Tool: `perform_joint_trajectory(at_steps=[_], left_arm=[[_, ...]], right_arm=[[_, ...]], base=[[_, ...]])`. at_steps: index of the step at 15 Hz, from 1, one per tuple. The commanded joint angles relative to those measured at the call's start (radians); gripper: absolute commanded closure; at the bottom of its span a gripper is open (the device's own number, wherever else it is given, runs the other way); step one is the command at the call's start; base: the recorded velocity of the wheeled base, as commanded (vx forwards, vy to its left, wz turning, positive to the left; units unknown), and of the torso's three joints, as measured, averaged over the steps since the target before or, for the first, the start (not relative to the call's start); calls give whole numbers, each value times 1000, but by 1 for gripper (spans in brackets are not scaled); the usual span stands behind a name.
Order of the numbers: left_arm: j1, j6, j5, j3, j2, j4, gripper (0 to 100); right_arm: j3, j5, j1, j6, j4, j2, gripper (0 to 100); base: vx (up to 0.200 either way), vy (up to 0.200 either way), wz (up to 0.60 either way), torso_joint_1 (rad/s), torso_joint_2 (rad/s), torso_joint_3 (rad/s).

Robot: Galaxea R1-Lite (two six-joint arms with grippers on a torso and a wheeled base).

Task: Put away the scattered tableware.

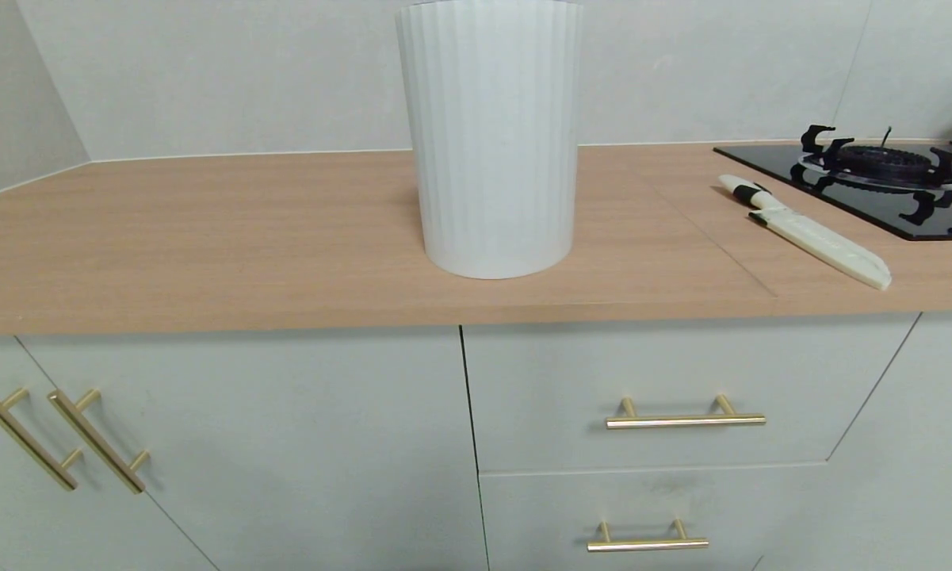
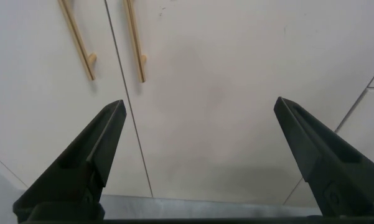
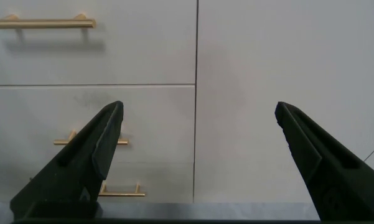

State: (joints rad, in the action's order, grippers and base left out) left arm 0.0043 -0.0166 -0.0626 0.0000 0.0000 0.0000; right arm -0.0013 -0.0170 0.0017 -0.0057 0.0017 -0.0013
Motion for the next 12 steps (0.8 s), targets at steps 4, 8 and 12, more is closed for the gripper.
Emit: perform_joint_trajectory(at_steps=[4,8,12], left_arm=[[0,0,0,0,0,0,0],[0,0,0,0,0,0,0],[0,0,0,0,0,0,0]], right_arm=[[0,-1,0,0,0,1,0],[0,-1,1,0,0,1,0],[0,-1,1,0,0,1,0]], base=[[0,0,0,4,-110,-110],[0,0,0,49,-347,-344],[0,0,0,119,-480,-342]])
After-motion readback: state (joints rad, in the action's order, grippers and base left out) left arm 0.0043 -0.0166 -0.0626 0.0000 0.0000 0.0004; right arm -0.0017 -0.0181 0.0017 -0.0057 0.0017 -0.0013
